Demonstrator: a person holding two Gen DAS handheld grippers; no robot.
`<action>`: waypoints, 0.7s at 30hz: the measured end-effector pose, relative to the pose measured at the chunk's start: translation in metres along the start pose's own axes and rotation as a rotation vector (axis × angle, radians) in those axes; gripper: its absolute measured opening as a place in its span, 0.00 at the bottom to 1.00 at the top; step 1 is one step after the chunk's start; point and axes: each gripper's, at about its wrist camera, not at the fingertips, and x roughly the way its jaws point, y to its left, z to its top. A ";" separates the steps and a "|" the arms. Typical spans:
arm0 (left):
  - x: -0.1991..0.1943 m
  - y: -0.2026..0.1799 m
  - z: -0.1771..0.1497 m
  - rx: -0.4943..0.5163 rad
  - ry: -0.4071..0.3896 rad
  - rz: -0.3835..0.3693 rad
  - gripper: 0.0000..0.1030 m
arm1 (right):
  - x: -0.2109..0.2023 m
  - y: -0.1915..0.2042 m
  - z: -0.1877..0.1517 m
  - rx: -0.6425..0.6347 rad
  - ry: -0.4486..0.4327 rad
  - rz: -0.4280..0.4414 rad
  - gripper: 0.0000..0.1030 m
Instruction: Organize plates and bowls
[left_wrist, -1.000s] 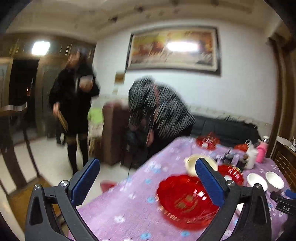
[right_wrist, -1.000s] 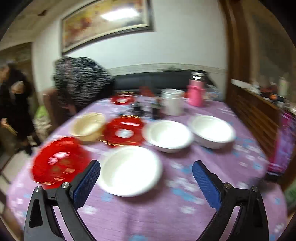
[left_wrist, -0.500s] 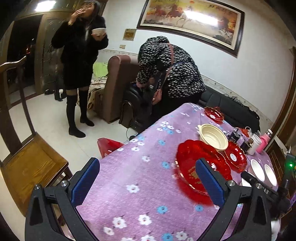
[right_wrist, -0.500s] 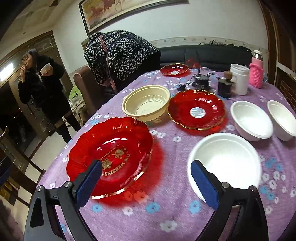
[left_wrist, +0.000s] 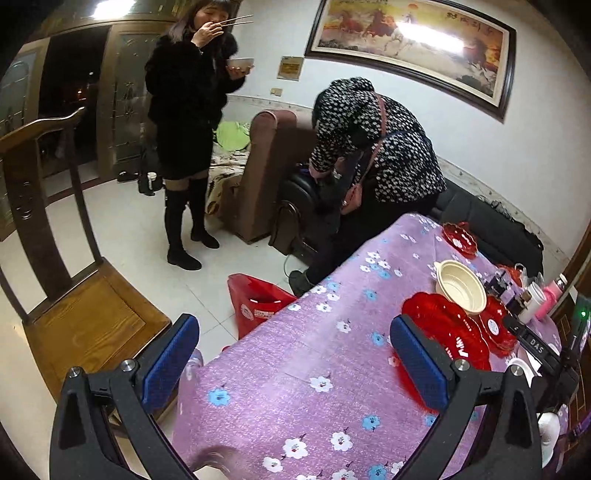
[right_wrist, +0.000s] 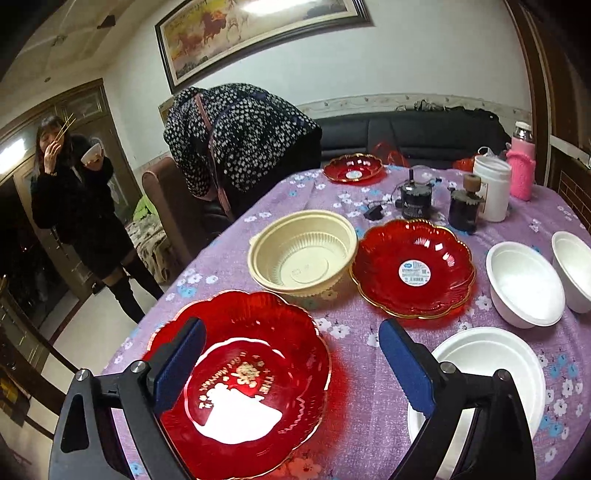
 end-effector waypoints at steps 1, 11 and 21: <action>0.004 -0.003 -0.001 0.003 0.009 -0.003 1.00 | 0.002 -0.003 0.000 0.001 0.005 -0.004 0.94; 0.074 -0.033 -0.015 -0.027 0.238 -0.142 1.00 | 0.018 -0.051 0.002 0.085 0.032 0.001 0.94; 0.136 -0.091 -0.017 0.021 0.326 -0.193 1.00 | 0.040 -0.020 -0.015 -0.065 0.115 0.009 0.86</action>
